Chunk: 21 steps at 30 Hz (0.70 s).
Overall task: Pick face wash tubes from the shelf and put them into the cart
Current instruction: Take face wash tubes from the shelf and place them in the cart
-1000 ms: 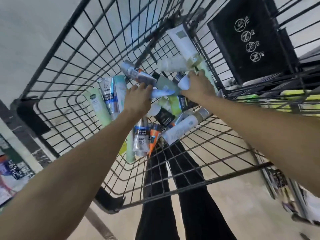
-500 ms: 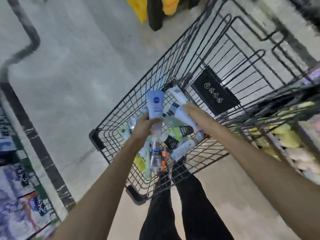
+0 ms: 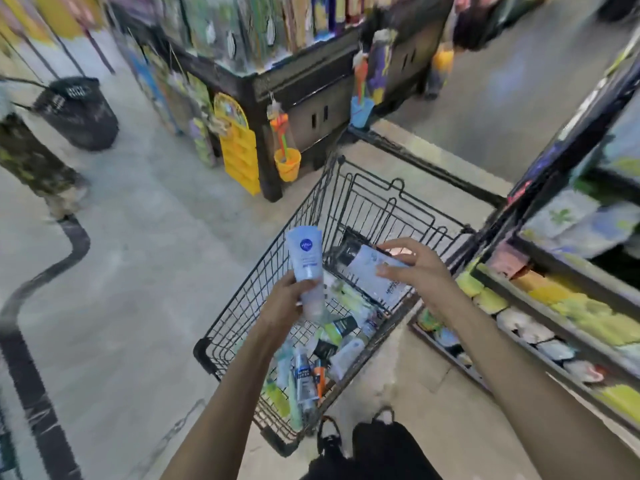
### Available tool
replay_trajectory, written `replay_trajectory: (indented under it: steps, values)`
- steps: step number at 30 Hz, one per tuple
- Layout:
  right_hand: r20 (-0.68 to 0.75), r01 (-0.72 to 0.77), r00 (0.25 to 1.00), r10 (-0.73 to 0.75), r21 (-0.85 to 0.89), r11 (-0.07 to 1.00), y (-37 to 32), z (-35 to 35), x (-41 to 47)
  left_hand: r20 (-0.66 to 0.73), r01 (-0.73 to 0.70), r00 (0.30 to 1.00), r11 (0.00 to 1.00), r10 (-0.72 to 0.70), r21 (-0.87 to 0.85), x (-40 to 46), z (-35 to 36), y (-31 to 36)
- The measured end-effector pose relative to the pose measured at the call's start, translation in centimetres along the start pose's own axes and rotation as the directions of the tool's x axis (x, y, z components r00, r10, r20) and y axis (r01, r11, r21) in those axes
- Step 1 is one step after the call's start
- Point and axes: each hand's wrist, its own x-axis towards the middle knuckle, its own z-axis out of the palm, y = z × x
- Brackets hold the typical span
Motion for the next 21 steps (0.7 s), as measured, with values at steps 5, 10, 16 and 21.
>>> replay_trajectory:
  steps: [5,10,16,21]
  values:
    - [-0.215,0.113,0.973,-0.083,0.131,0.985,0.6,-4.2,-5.7,0.081,-0.035,0.996,0.999,0.034,0.009,-1.9,4.8,2.0]
    - [-0.407,0.203,0.910,-0.081,0.267,0.942,2.0,-9.1,-11.8,0.195,-0.057,0.979,0.998,0.053,0.018,-4.2,11.8,2.7]
    - [-0.521,0.276,0.853,0.028,0.496,0.824,4.4,-15.3,-20.9,0.431,-0.089,0.900,0.996,0.068,0.029,-8.5,22.1,1.0]
    - [-0.615,0.367,0.785,0.076,0.561,0.742,7.2,-20.1,-28.1,0.550,-0.063,0.835,0.997,0.033,0.036,-12.8,30.0,-1.6]
